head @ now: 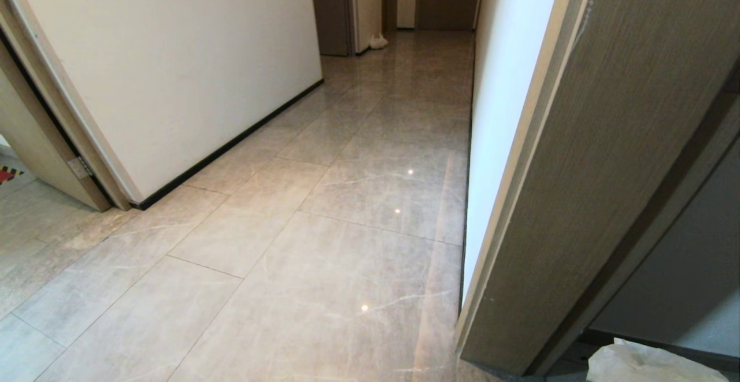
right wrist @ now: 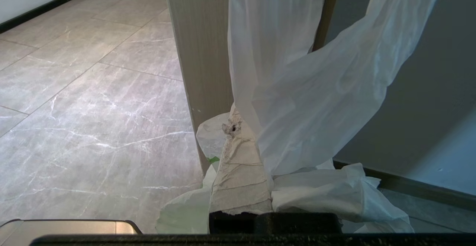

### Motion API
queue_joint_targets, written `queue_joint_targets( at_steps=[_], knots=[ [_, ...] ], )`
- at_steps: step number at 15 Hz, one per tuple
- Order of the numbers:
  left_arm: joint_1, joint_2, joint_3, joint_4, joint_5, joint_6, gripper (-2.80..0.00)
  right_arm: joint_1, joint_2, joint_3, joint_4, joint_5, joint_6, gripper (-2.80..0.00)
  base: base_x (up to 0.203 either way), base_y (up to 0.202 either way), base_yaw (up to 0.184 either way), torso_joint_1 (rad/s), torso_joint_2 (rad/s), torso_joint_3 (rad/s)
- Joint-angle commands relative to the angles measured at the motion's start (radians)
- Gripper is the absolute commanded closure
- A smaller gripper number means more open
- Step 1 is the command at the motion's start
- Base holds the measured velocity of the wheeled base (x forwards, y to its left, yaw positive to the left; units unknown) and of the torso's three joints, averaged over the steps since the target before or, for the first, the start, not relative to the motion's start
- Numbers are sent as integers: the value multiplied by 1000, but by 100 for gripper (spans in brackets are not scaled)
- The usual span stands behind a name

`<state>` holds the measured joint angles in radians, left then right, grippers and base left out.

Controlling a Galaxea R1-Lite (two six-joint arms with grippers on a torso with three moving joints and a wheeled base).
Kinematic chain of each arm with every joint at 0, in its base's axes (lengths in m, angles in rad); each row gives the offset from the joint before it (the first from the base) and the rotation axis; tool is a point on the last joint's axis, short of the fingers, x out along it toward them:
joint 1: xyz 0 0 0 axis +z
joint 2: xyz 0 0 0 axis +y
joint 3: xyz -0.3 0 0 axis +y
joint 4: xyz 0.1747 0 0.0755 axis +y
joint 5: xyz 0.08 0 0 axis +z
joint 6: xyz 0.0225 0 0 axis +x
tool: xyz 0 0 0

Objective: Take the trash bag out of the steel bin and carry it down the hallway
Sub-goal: Put the trash bag at the door

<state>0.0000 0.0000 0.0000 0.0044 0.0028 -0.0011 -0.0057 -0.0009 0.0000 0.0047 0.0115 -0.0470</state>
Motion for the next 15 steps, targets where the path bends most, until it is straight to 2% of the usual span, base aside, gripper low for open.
queue_joint_targets(
  at_steps=[1,11,15],
  knots=[
    [0,1,0,0,0,0,0,0,-1,0,0,1,-2,0,0,0,0,0,0,0],
    [0,0,0,0,0,-2,0,0,0,0,0,1,-4,0,0,0,0,0,0,0],
    [0,0,0,0,0,-2,0,0,1,0,0,1,-8,0,180,152,2,3,3,1]
  ],
)
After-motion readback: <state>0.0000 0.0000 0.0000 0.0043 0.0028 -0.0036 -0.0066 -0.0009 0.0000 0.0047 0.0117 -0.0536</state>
